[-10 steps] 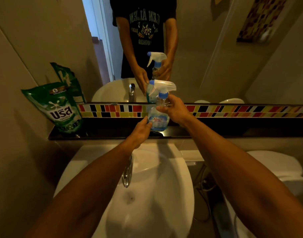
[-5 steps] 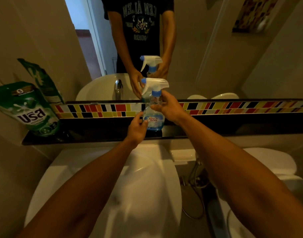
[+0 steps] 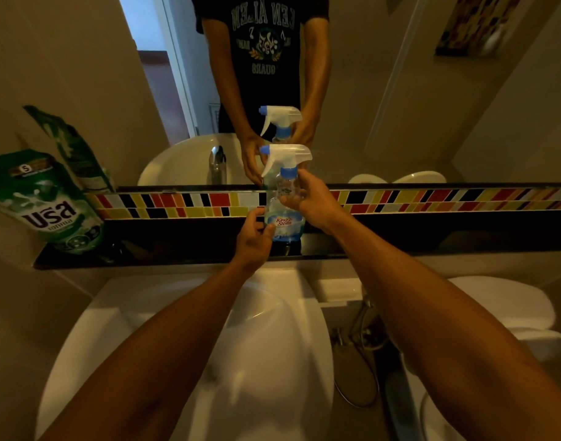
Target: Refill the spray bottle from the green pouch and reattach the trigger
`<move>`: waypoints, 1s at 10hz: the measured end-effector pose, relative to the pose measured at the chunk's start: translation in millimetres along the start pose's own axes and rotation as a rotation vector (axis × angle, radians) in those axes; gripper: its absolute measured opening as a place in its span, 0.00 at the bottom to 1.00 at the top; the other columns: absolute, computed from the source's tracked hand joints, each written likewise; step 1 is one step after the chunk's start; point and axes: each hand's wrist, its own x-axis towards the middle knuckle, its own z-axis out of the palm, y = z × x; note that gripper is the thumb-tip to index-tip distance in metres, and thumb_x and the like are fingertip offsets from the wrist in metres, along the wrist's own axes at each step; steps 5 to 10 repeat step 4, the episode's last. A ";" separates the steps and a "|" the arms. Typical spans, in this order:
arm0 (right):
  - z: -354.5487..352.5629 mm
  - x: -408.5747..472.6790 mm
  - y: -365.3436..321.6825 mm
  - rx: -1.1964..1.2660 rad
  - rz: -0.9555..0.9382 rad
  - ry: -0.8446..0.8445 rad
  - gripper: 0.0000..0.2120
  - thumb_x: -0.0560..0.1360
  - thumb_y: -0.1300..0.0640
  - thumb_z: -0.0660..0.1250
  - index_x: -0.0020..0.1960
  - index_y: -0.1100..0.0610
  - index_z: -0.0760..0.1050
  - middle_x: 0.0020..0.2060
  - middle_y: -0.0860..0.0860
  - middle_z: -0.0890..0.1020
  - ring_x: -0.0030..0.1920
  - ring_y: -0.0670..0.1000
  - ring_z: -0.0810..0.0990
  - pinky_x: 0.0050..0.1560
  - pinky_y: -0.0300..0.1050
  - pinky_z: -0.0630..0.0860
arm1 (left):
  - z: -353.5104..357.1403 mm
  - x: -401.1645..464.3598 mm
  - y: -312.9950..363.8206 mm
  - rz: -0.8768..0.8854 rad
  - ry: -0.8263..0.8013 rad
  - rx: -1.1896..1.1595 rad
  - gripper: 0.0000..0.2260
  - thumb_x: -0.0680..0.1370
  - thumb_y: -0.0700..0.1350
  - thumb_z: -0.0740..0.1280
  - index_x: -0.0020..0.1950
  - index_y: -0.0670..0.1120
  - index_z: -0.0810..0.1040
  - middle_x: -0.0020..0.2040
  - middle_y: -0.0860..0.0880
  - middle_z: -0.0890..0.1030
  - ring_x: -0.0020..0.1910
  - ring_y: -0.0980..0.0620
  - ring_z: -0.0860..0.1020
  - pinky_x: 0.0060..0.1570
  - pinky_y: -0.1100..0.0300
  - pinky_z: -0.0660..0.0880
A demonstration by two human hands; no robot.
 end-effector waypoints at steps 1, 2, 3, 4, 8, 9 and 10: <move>3.7 -6.0 5.3 0.002 0.025 0.031 0.28 0.78 0.64 0.72 0.75 0.54 0.69 0.68 0.52 0.79 0.66 0.52 0.79 0.63 0.53 0.81 | -0.4 -1.7 3.2 -0.019 -0.017 -0.012 0.17 0.81 0.39 0.65 0.70 0.44 0.69 0.57 0.43 0.80 0.55 0.47 0.81 0.47 0.62 0.80; 12.7 -15.3 12.1 0.036 0.028 0.119 0.30 0.79 0.63 0.72 0.77 0.53 0.66 0.71 0.52 0.77 0.69 0.53 0.78 0.64 0.55 0.81 | -3.5 -1.7 1.5 -0.050 -0.013 -0.005 0.20 0.80 0.39 0.66 0.72 0.44 0.68 0.59 0.42 0.80 0.58 0.45 0.81 0.48 0.61 0.80; 21.3 -30.0 6.3 0.085 0.012 0.258 0.28 0.81 0.63 0.69 0.78 0.54 0.66 0.70 0.49 0.75 0.66 0.47 0.76 0.62 0.50 0.80 | -16.9 -12.7 14.0 -0.055 -0.020 0.062 0.22 0.80 0.38 0.66 0.74 0.44 0.67 0.59 0.45 0.76 0.61 0.43 0.79 0.51 0.59 0.78; 34.9 -47.0 6.6 0.130 0.013 0.405 0.26 0.81 0.61 0.69 0.77 0.53 0.67 0.71 0.50 0.75 0.67 0.48 0.76 0.59 0.48 0.82 | -33.0 -22.9 22.9 -0.063 -0.013 0.152 0.24 0.80 0.38 0.66 0.76 0.44 0.66 0.68 0.41 0.74 0.66 0.41 0.76 0.59 0.54 0.77; 34.9 -47.0 6.6 0.130 0.013 0.405 0.26 0.81 0.61 0.69 0.77 0.53 0.67 0.71 0.50 0.75 0.67 0.48 0.76 0.59 0.48 0.82 | -33.0 -22.9 22.9 -0.063 -0.013 0.152 0.24 0.80 0.38 0.66 0.76 0.44 0.66 0.68 0.41 0.74 0.66 0.41 0.76 0.59 0.54 0.77; 34.9 -47.0 6.6 0.130 0.013 0.405 0.26 0.81 0.61 0.69 0.77 0.53 0.67 0.71 0.50 0.75 0.67 0.48 0.76 0.59 0.48 0.82 | -33.0 -22.9 22.9 -0.063 -0.013 0.152 0.24 0.80 0.38 0.66 0.76 0.44 0.66 0.68 0.41 0.74 0.66 0.41 0.76 0.59 0.54 0.77; 34.9 -47.0 6.6 0.130 0.013 0.405 0.26 0.81 0.61 0.69 0.77 0.53 0.67 0.71 0.50 0.75 0.67 0.48 0.76 0.59 0.48 0.82 | -33.0 -22.9 22.9 -0.063 -0.013 0.152 0.24 0.80 0.38 0.66 0.76 0.44 0.66 0.68 0.41 0.74 0.66 0.41 0.76 0.59 0.54 0.77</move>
